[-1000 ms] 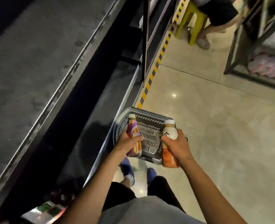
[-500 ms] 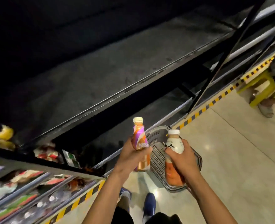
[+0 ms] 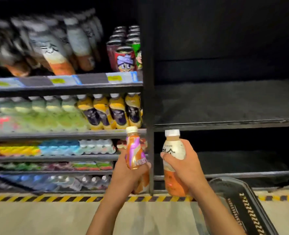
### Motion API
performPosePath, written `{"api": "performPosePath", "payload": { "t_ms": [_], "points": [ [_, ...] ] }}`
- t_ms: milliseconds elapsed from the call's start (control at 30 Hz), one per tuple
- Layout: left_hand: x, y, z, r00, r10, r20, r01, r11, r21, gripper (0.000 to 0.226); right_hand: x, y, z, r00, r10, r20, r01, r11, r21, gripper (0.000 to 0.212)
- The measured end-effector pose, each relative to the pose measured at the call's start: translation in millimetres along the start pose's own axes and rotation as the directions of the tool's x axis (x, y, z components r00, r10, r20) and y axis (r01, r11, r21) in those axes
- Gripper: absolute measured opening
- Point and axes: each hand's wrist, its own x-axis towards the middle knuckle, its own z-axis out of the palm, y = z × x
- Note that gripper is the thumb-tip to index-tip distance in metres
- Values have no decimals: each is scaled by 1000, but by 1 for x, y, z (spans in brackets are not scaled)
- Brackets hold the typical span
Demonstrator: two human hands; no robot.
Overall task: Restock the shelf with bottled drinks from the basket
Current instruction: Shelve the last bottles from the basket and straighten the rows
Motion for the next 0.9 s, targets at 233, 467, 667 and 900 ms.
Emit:
{"api": "performPosePath", "payload": {
  "t_ms": [233, 467, 667, 900],
  "points": [
    [-19, -30, -173, 977, -37, -209, 8, 990, -138, 45, -45, -49, 165, 977, -23, 214, 3, 996, 92, 39],
    [-11, -20, -282, 956, 38, -290, -72, 991, -110, 46, -66, -101, 249, 955, -161, 250, 139, 985, 104, 38],
    [26, 21, -329, 940, 216, -262, -241, 968, -66, 45, -51, -157, 280, 931, -311, 189, 297, 950, 100, 37],
    [87, 86, -357, 890, 355, -285, -408, 899, -156, 32, -2, -223, 296, 903, -429, 18, 427, 901, 72, 35]
  ]
}}
